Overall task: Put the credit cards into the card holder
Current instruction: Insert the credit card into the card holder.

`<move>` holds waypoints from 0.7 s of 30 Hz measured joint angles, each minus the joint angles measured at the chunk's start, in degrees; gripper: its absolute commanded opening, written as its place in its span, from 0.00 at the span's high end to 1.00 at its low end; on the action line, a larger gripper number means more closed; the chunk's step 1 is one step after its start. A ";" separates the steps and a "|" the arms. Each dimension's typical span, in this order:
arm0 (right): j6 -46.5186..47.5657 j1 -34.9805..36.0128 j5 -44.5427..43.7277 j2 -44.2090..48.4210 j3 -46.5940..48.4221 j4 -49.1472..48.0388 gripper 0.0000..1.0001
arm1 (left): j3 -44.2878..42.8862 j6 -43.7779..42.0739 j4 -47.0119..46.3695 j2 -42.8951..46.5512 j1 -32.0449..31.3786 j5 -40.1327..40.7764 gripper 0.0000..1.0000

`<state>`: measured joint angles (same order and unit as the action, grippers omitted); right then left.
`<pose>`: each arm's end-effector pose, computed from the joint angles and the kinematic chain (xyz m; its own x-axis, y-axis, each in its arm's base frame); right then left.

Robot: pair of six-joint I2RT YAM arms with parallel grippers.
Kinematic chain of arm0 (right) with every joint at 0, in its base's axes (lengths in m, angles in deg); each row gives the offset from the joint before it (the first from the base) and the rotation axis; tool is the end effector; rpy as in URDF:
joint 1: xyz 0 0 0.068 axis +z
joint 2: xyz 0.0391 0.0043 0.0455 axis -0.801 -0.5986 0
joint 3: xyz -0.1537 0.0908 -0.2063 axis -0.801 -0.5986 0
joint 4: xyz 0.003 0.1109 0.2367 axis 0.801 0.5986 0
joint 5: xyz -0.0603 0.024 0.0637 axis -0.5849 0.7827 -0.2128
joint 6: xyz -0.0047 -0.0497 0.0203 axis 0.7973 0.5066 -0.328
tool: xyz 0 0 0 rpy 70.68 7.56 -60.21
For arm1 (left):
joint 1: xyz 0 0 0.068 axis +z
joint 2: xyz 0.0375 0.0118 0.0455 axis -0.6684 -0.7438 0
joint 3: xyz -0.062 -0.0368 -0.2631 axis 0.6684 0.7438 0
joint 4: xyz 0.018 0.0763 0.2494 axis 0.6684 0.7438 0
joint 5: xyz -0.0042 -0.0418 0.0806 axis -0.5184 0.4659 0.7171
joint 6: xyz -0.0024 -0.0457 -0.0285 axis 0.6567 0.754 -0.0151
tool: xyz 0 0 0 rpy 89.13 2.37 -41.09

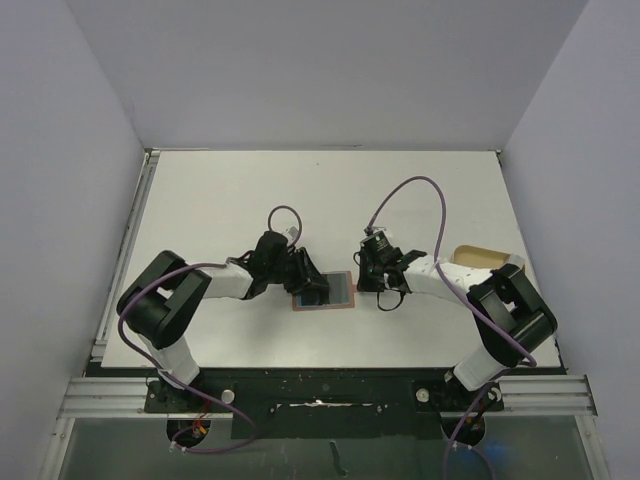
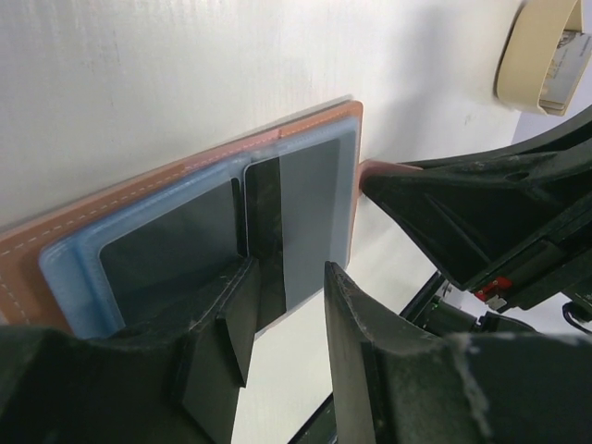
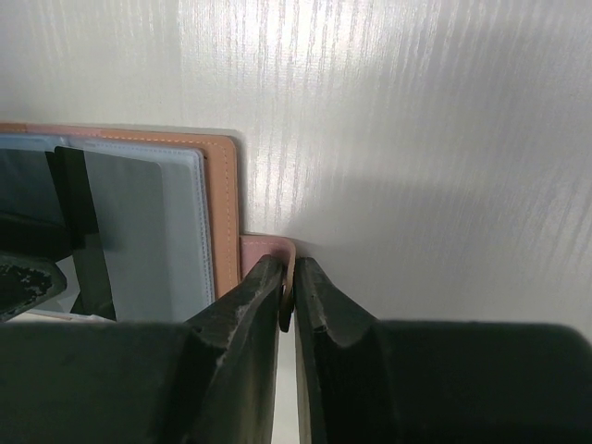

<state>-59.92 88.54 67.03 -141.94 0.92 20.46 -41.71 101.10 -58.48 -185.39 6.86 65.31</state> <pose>0.2421 0.1689 0.1542 -0.8924 0.1360 -0.4302 0.0100 0.9592 0.2824 0.2575 -0.1983 0.1248 -0.9404 -0.2866 -0.1831 -0.0401 0.6281 -0.7771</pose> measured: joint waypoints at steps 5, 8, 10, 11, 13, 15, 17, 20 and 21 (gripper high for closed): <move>-1.14 0.52 0.39 0.31 -1.05 -2.12 0.92 | -0.76 -2.62 5.38 2.34 0.04 0.74 0.59; -2.05 0.96 1.01 1.11 -2.47 -3.87 0.92 | -1.51 -4.83 8.48 3.50 0.04 1.55 0.57; -2.56 1.27 1.42 1.46 -3.10 -4.66 0.92 | -1.75 -6.29 9.97 4.02 0.04 2.05 0.57; -2.75 1.44 1.51 1.51 -3.26 -4.94 0.92 | -1.88 -6.95 10.56 4.22 0.04 2.23 0.57; -3.19 1.70 1.68 1.53 -3.34 -5.18 0.92 | -2.05 -8.00 11.30 4.39 0.11 2.45 0.56; -3.58 1.90 1.68 1.53 -3.45 -5.35 0.92 | -2.29 -8.92 11.89 4.39 0.17 2.51 0.56; -3.78 1.90 1.81 1.70 -3.74 -5.70 0.92 | -2.58 -9.38 12.39 4.39 0.22 2.69 0.55; -3.96 1.90 1.92 1.92 -4.02 -5.88 0.92 | -2.69 -9.90 12.55 4.39 0.24 2.93 0.55; -4.04 1.90 1.92 1.92 -4.04 -5.90 0.92 | -2.67 -9.90 12.46 4.39 0.26 2.95 0.55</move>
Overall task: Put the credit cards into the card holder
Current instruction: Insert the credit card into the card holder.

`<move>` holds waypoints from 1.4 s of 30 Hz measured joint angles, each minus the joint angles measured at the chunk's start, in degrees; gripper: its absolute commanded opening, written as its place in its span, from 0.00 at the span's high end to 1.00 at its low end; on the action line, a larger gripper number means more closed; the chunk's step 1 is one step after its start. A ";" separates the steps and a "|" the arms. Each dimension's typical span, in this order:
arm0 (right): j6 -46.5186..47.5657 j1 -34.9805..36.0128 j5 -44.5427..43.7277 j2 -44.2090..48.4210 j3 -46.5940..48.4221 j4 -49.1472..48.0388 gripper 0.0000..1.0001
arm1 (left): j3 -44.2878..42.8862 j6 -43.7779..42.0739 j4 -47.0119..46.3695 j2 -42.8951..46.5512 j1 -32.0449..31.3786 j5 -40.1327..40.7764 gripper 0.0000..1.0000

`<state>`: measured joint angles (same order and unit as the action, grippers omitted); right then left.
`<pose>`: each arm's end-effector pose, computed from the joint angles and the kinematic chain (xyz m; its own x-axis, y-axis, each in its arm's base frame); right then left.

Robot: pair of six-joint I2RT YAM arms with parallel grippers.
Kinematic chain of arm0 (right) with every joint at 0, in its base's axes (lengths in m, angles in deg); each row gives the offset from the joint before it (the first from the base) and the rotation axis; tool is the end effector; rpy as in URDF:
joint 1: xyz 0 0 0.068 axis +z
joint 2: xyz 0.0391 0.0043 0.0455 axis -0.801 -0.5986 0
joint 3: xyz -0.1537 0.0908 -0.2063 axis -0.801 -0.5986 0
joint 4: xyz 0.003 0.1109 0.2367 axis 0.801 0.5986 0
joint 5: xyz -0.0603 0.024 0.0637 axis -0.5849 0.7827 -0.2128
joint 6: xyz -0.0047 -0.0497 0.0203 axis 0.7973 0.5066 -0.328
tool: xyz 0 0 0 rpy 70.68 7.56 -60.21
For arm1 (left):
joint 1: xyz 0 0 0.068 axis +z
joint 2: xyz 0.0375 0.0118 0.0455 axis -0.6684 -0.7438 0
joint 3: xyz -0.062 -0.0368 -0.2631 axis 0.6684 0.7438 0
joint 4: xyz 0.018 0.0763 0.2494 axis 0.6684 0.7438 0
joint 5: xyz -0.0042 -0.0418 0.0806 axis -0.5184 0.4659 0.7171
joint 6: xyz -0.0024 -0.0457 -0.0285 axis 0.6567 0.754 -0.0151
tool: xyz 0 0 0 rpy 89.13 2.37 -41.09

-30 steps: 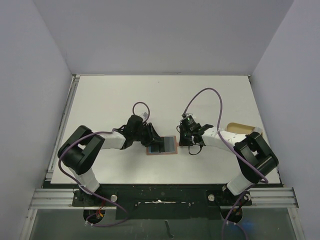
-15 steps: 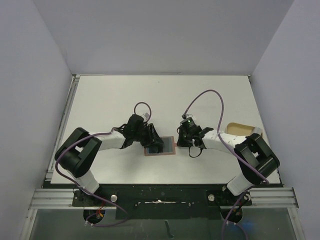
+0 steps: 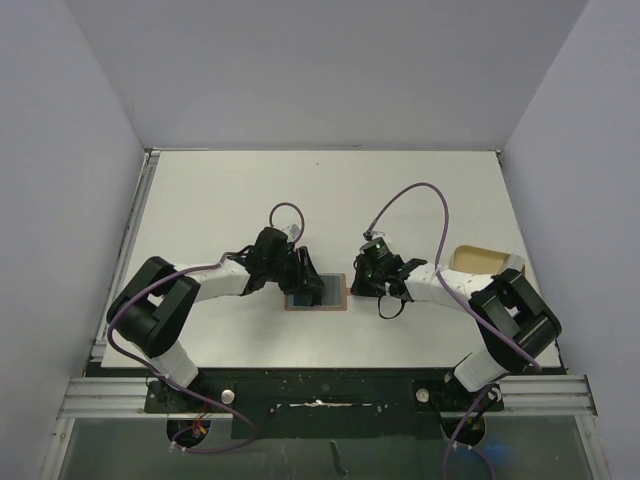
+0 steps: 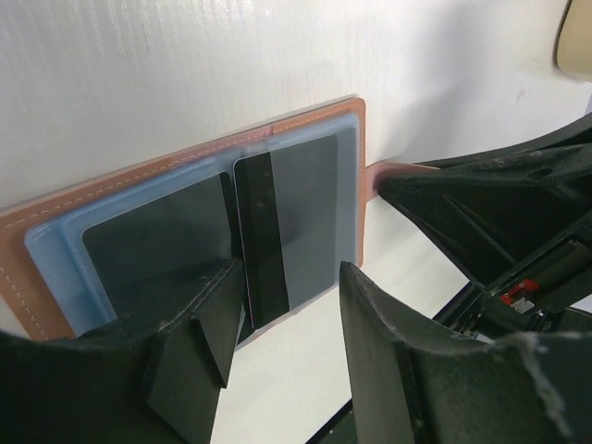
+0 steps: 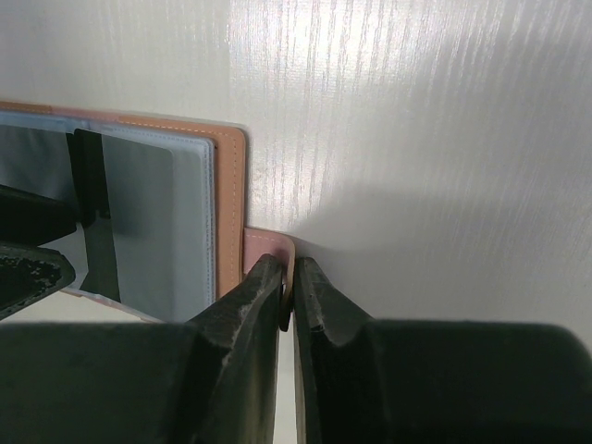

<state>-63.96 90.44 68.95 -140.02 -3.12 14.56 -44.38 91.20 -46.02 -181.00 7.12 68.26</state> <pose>0.2295 0.1732 0.1501 -0.8841 0.1837 -0.4297 0.0123 0.9283 0.3715 0.2545 -0.1923 0.1430 -0.9425 -0.1890 -0.2758 0.0527 0.7305 -0.6808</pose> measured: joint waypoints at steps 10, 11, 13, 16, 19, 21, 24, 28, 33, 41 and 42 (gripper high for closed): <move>-0.66 0.00 0.24 0.00 -0.26 -0.63 0.92 | 2.05 1.99 -4.70 -0.17 -0.02 -0.37 0.55; -0.79 0.00 0.33 0.00 -0.31 -0.76 0.92 | 2.19 2.51 -5.33 -0.44 -0.04 -0.61 0.55; -0.98 0.02 0.39 0.00 -0.44 -1.05 0.92 | 2.27 3.32 -6.58 -1.01 -0.15 -0.98 0.55; -1.11 0.02 0.39 0.00 -0.57 -1.38 0.92 | 2.27 4.44 -7.96 -1.79 -0.79 -1.11 0.55; -1.20 0.02 0.44 0.00 -0.68 -1.66 0.92 | 2.27 5.55 -9.53 -2.69 -1.55 -1.25 0.55; -1.31 0.02 0.46 0.00 -0.74 -1.86 0.92 | 2.27 6.10 -10.49 -3.21 -1.84 -1.33 0.55; -1.53 0.13 0.46 0.02 -0.96 -2.36 0.92 | 2.27 7.30 -11.82 -3.80 -1.95 -1.88 0.55; -1.77 0.42 0.46 0.02 -1.16 -2.86 0.92 | 2.27 8.61 -12.61 -3.98 -2.34 -2.23 0.55; -1.75 0.44 0.37 0.02 -1.16 -2.80 0.93 | 2.27 8.79 -12.39 -3.82 -2.54 -2.25 0.54; -1.53 0.76 -0.76 1.14 -1.22 -0.35 0.94 | 2.27 5.16 -4.28 1.81 0.92 -0.37 0.43; -1.44 0.76 -0.83 1.14 -1.22 -0.24 0.94 | 2.27 4.20 -2.99 2.97 1.79 0.07 0.41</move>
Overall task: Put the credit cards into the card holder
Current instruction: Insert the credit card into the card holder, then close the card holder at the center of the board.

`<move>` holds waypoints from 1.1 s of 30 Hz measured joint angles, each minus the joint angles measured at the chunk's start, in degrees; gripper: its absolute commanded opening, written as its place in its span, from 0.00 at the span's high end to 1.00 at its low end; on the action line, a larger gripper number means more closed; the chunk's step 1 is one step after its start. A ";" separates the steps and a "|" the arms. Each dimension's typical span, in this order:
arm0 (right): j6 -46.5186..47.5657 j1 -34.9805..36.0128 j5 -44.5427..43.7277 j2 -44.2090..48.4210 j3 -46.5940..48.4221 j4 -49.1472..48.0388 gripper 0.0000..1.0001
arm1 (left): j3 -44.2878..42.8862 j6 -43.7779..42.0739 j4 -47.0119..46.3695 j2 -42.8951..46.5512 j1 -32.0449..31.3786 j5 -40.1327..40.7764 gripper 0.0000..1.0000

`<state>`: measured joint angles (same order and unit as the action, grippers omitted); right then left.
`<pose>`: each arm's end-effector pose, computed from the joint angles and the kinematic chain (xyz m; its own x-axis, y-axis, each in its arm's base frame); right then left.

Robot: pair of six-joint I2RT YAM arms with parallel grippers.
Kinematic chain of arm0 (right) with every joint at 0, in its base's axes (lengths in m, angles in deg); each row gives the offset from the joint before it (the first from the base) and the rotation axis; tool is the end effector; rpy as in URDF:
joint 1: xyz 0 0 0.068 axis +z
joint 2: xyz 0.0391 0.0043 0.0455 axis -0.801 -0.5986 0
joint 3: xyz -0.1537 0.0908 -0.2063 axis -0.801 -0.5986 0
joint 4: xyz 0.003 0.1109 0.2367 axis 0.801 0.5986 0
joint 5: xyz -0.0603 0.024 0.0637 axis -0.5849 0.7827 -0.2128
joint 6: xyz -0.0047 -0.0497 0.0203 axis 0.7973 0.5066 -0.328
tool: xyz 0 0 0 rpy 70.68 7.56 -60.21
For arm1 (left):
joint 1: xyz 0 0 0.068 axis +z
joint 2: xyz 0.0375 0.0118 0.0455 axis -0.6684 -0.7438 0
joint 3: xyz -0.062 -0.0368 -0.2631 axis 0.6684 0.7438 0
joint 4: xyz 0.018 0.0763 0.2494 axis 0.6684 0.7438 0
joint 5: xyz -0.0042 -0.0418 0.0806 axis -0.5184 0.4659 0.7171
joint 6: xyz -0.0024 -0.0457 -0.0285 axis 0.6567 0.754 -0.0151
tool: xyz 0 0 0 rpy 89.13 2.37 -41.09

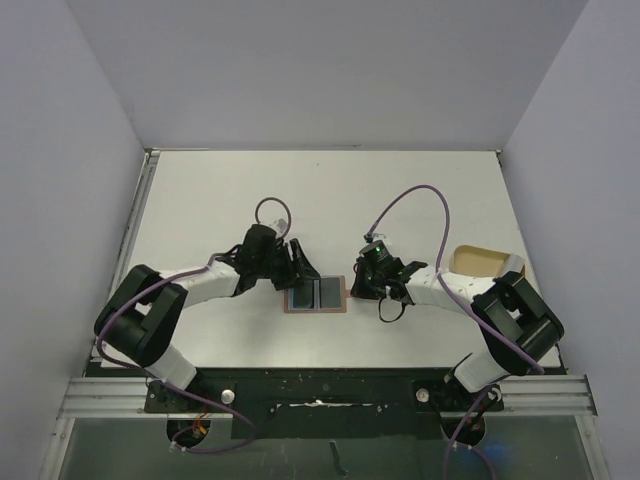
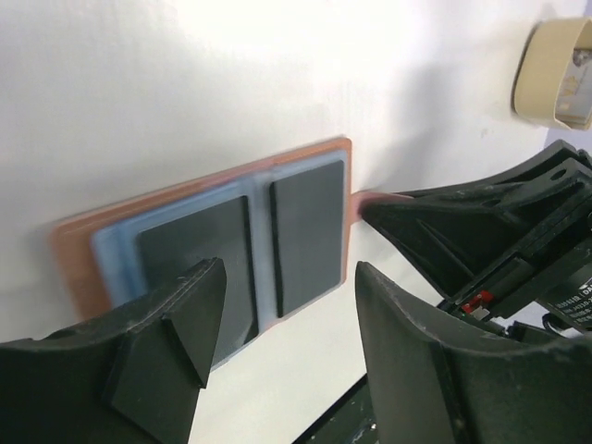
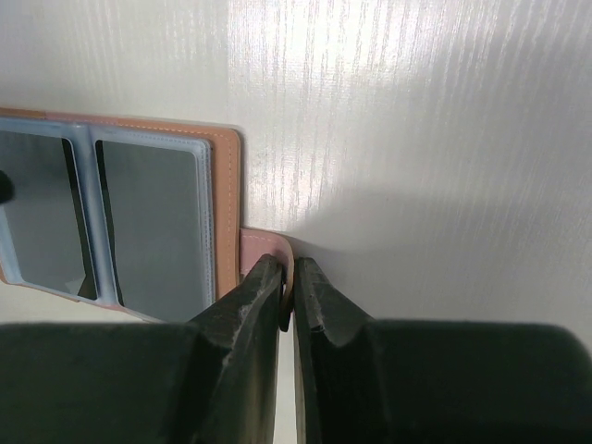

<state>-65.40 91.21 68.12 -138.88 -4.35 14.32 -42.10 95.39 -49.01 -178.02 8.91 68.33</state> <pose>0.2233 0.1726 0.1497 -0.8806 0.1990 -0.4300 0.0261 0.9266 0.3753 0.2546 -0.1805 0.1514 -0.9221 -0.2805 -0.2664 -0.0004 0.6894 -0.7244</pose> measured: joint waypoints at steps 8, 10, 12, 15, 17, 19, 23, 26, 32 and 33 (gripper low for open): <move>0.02 0.11 -0.07 0.00 0.00 0.09 0.94 | 0.00 -7.63 10.97 6.54 7.08 4.28 0.34; 0.00 0.26 -0.11 0.00 0.00 0.09 0.94 | 0.00 -9.01 12.81 7.37 8.61 5.25 0.34; 0.00 0.37 -0.13 0.00 0.00 0.09 0.94 | 0.00 -9.86 14.08 7.69 9.81 5.68 0.32; -0.04 0.37 -0.11 0.00 0.00 0.11 0.94 | 0.48 -10.67 14.86 7.69 11.15 5.73 0.29; -0.07 0.37 -0.11 0.00 0.00 0.09 0.94 | 0.87 -10.75 15.13 7.45 11.34 5.68 0.29; -0.07 0.39 -0.11 0.00 0.00 0.09 0.94 | 1.11 -10.80 15.32 6.78 11.34 5.68 0.29; -0.07 0.44 -0.13 0.00 0.00 0.09 0.94 | 1.38 -10.62 14.03 5.51 11.52 5.07 0.29; -0.07 0.70 -0.15 0.00 0.00 0.07 0.94 | 1.51 -10.23 11.80 4.61 11.80 3.67 0.29; -0.09 1.14 -0.15 0.00 0.00 0.07 0.94 | 3.69 -8.11 5.05 3.63 12.15 -0.11 0.29; -0.11 1.14 -0.15 0.00 0.00 0.07 0.94 | 4.22 -7.63 3.98 3.63 12.17 -0.90 0.29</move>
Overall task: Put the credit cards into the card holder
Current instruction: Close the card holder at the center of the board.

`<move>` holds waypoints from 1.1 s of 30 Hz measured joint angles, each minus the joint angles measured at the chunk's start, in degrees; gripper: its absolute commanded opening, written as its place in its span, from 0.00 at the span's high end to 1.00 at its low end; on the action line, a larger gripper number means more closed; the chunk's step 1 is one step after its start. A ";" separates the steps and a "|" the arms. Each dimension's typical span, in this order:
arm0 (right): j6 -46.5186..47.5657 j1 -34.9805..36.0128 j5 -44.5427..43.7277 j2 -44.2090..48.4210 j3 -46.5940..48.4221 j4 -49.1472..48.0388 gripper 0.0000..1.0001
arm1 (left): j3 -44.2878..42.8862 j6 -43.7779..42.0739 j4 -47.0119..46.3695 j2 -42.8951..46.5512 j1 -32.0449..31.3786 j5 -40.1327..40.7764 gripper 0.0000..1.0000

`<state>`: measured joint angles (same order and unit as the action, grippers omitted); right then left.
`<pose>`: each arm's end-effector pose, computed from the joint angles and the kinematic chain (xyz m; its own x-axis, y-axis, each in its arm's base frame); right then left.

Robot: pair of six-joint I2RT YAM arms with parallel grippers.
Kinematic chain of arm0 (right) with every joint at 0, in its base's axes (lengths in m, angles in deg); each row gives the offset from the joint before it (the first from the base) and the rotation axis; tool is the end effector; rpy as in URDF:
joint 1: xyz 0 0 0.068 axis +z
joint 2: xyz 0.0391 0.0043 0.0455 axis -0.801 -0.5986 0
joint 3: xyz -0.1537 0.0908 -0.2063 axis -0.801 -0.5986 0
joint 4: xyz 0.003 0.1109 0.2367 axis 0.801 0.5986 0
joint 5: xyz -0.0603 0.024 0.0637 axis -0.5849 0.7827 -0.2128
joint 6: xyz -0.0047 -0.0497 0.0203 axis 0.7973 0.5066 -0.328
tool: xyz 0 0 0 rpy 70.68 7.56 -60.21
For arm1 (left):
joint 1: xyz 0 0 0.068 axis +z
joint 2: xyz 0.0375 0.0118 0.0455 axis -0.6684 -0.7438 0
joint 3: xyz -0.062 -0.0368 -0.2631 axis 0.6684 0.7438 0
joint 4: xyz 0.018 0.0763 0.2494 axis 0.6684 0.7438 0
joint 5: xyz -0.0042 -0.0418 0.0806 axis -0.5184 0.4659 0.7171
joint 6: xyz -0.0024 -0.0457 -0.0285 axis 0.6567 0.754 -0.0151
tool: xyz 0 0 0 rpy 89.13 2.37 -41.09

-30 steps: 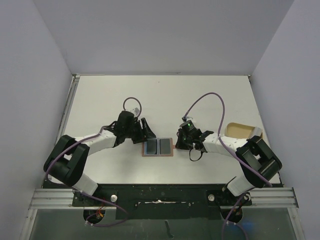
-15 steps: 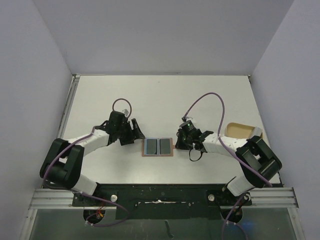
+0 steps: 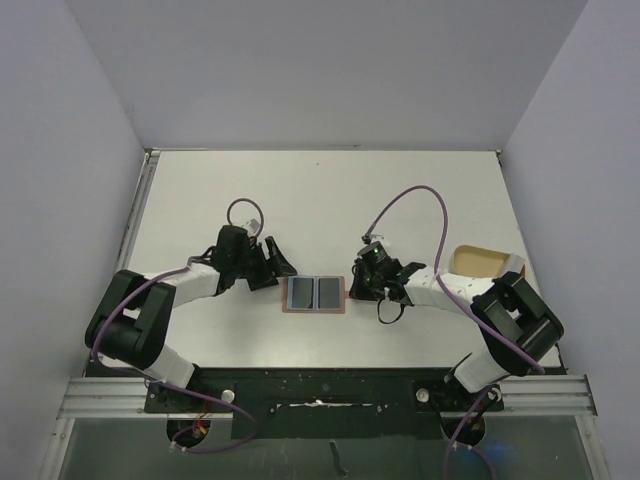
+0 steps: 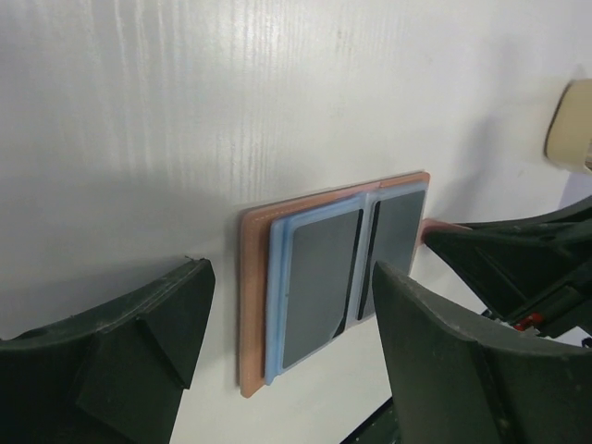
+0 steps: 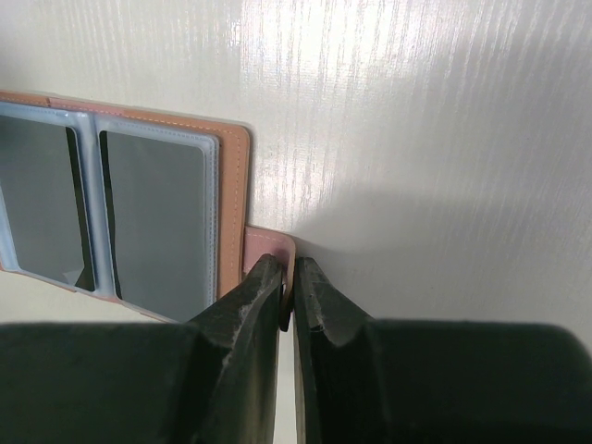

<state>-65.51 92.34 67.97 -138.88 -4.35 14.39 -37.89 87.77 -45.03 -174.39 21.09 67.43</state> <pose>0.2199 0.1768 0.1496 -0.8839 0.1837 -0.4301 0.0108 0.9274 0.3738 0.2639 -0.1145 0.1437 -0.8840 -0.3597 -0.2986 -0.0775 0.7427 -0.6651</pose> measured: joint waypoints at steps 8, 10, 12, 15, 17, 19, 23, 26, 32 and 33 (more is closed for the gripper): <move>-0.15 0.20 -0.02 -0.37 0.07 -0.70 0.94 | 3.96 4.87 -7.08 0.02 -0.02 -5.88 0.29; -0.17 0.37 -0.17 -0.42 0.09 -0.90 0.95 | 4.68 6.38 -8.41 0.02 0.09 -7.06 0.29; -0.39 0.39 -0.17 -0.48 0.07 -1.14 0.95 | 5.42 7.80 -9.25 0.02 0.07 -8.28 0.29; -0.63 0.61 -0.22 -0.52 0.09 -1.27 0.95 | 6.49 10.23 -10.51 0.04 0.07 -10.25 0.29; -0.76 0.74 -0.22 -0.55 0.07 -1.27 0.95 | 7.23 11.78 -11.72 0.09 0.02 -10.99 0.29; -0.85 0.76 -0.22 -0.55 0.07 -1.27 0.95 | 8.24 13.97 -13.53 0.28 -0.02 -12.02 0.29; -0.87 0.74 -0.22 -0.55 0.07 -1.27 0.95 | 9.46 17.66 -16.90 1.01 -0.17 -13.18 0.29; -0.87 0.74 -0.24 -0.55 0.07 -1.27 0.95 | 9.49 19.87 -19.21 2.21 -0.90 -13.70 0.29; -1.01 0.74 -0.26 -0.55 0.07 -1.27 0.95 | 9.49 23.78 -24.24 3.80 -3.08 -14.60 0.30; -1.01 0.74 -0.28 -0.55 0.07 -1.27 0.95 | 9.49 24.33 -24.98 3.80 -3.52 -14.60 0.30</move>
<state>-66.52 93.09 67.68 -139.43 -4.28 13.12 -28.40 112.09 -70.02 -170.59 17.57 52.83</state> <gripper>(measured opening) 0.093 0.704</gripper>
